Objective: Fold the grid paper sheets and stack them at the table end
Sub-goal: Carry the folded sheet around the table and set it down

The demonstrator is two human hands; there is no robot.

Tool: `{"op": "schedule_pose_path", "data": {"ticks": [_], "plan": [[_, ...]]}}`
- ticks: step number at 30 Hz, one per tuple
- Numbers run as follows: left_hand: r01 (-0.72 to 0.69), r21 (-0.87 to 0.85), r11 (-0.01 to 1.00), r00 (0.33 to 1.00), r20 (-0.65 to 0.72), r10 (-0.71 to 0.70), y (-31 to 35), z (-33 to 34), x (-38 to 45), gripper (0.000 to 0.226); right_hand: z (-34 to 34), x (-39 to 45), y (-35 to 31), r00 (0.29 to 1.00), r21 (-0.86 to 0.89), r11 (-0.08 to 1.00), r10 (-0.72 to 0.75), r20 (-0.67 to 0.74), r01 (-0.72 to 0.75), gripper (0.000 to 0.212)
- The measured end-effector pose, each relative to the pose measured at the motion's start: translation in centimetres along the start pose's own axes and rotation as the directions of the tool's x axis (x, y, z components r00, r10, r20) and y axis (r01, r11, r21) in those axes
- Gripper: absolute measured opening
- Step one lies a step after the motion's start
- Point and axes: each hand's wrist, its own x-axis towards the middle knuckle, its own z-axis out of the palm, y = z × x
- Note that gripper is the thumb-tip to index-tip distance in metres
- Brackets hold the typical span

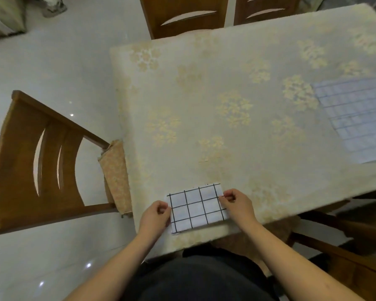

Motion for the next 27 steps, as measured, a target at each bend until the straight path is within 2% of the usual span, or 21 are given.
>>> {"op": "schedule_pose_path", "data": {"ticks": [10,19,27], "plan": [[-0.017,0.017,1.000,0.997,-0.077,0.018,0.0,0.7,0.2,0.004,0.0,1.2,0.6,1.000,-0.054,0.998,-0.014,0.002,0.014,0.013],[-0.007,0.049,0.999,0.997,-0.081,0.011,-0.5,0.7,0.3,0.006,0.1,1.3,1.1,0.999,-0.106,0.994,-0.032,0.039,0.035,0.014],[-0.010,0.052,0.999,0.995,-0.098,0.015,-0.6,0.9,0.4,0.007,0.2,1.1,1.2,0.998,-0.079,0.996,-0.043,0.045,0.046,0.012]]}}
